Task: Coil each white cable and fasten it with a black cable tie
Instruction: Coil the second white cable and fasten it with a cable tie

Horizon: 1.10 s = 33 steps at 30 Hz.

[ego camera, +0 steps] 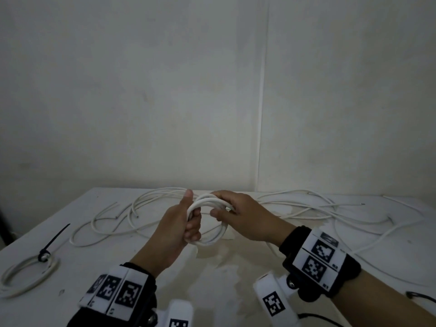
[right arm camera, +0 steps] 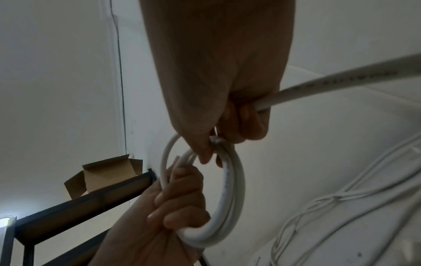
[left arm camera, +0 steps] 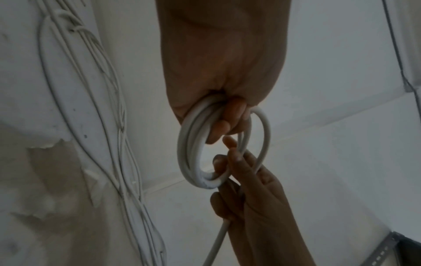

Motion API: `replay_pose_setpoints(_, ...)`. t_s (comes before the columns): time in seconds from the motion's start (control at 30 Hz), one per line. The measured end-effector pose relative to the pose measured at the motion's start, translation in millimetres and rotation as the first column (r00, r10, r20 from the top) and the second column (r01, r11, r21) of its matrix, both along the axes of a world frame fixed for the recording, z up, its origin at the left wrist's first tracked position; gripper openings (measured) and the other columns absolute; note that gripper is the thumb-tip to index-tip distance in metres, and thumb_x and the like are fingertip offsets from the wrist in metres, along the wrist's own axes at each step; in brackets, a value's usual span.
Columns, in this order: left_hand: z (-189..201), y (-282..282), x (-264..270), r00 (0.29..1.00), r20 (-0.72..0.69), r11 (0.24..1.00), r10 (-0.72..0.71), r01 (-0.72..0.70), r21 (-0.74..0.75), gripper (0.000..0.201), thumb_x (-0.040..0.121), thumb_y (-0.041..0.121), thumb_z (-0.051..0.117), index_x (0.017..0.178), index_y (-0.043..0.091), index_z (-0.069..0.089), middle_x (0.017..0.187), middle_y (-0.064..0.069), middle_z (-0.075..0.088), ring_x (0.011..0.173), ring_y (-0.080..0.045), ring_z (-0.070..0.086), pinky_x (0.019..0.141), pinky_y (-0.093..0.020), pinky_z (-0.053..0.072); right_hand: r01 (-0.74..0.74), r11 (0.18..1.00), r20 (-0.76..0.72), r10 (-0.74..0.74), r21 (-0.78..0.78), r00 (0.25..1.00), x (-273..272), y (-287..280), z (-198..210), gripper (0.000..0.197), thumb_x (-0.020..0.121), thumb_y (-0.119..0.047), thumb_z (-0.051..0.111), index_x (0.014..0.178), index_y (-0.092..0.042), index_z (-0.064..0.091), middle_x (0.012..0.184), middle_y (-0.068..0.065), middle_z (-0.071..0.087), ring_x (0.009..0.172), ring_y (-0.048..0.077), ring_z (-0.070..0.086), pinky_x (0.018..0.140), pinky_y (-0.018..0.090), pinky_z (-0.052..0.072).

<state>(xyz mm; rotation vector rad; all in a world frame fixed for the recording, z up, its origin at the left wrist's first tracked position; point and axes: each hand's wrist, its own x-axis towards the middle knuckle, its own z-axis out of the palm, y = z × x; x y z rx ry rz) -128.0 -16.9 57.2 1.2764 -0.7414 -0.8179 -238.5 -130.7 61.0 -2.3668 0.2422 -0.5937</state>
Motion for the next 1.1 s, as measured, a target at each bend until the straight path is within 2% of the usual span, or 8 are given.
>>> replay_pose_setpoints(0.1,0.2,4.5,-1.3,0.994,0.031,0.995,-0.104,0.104,0.005,0.057,0.082,0.057,0.027,0.067,0.006,0.047,0.042,0.004,0.030,0.035,-0.008,0.027,0.040,-0.019,0.035,-0.010,0.998,-0.108,0.003,-0.067,0.994,-0.9,-3.6,2.8,0.021,0.094,-0.015,0.046,0.113,-0.015,0.056,0.078,-0.010,0.056,0.066,0.000,0.052,0.062,0.014,0.039)
replay_pose_setpoints(0.17,2.8,7.3,-2.3,0.984,0.043,0.985,-0.173,0.173,0.005,0.054,0.074,0.057,0.033,0.071,0.005,0.048,0.044,0.003,0.033,0.036,-0.009,0.031,0.043,-0.020,0.040,-0.010,0.995,-0.172,-0.007,-0.098,0.985,-0.8,-5.9,6.2,0.020,0.092,-0.009,0.044,0.108,-0.010,0.056,0.076,-0.007,0.055,0.066,0.007,0.052,0.063,0.020,0.040)
replay_pose_setpoints(0.27,6.9,8.6,-5.1,0.976,0.101,0.981,-0.192,0.190,0.032,0.040,0.084,0.043,0.041,0.074,0.005,0.048,0.045,0.004,0.034,0.039,-0.009,0.033,0.048,-0.022,0.042,-0.015,0.997,-0.197,0.001,-0.070,0.980,-0.8,-5.6,11.8,0.027,0.089,-0.004,0.043,0.112,-0.008,0.058,0.081,0.002,0.059,0.075,0.021,0.056,0.070,0.032,0.047)
replay_pose_setpoints(0.43,7.6,9.0,-4.8,0.980,0.089,0.984,-0.176,0.171,0.058,0.034,0.096,0.030,0.035,0.072,0.008,0.046,0.047,0.005,0.030,0.038,-0.007,0.027,0.046,-0.021,0.040,-0.033,0.995,-0.210,0.051,0.089,0.976,-6.5,-7.4,16.3,0.028,0.090,-0.006,0.046,0.111,-0.011,0.064,0.083,0.012,0.061,0.055,0.002,0.047,0.052,0.015,0.036)
replay_pose_setpoints(0.63,9.6,10.9,-6.3,0.982,0.081,0.982,-0.170,0.161,0.101,0.038,0.097,0.028,0.035,0.063,0.011,0.039,0.044,0.005,0.026,0.037,-0.008,0.023,0.043,-0.021,0.036,-0.047,0.990,-0.229,0.078,0.135,0.970,-9.2,-6.7,20.4,0.021,0.090,-0.011,0.047,0.096,-0.007,0.067,0.083,0.024,0.060,0.043,0.005,0.034,0.048,0.023,0.031)
replay_pose_setpoints(0.77,12.5,12.2,-7.7,0.987,0.041,0.985,-0.154,0.150,0.084,0.038,0.097,0.025,0.035,0.061,0.013,0.035,0.044,0.005,0.023,0.036,-0.007,0.019,0.038,-0.019,0.028,-0.072,0.973,-0.185,0.115,0.220,0.976,-11.2,-5.0,20.8,0.016,0.091,-0.016,0.053,0.097,-0.014,0.068,0.070,-0.005,0.064,0.045,0.005,0.037,0.047,0.021,0.033)
replay_pose_setpoints(0.93,15.8,9.9,-5.8,0.996,-0.064,0.998,-0.064,0.062,-0.030,0.039,0.095,0.023,0.038,0.058,0.015,0.031,0.041,0.007,0.020,0.031,-0.005,0.016,0.033,-0.014,0.020,0.029,0.974,0.049,-0.041,0.226,0.998,-14.9,-10.8,21.5,0.017,0.091,-0.014,0.055,0.099,-0.007,0.069,0.059,-0.009,0.058,0.043,-0.005,0.047,0.048,0.007,0.035)
replay_pose_setpoints(1.1,17.5,10.4,1.7,0.990,-0.137,0.990,0.023,-0.041,-0.132,0.039,0.095,0.021,0.037,0.058,0.016,0.029,0.039,0.008,0.020,0.029,-0.003,0.016,0.032,-0.012,0.018,0.146,0.985,0.179,-0.161,0.093,0.971,-18.2,-31.0,0.1,0.020,0.094,-0.014,0.048,0.085,-0.029,0.058,0.062,-0.007,0.047,0.056,0.002,0.043,0.056,0.012,0.035)
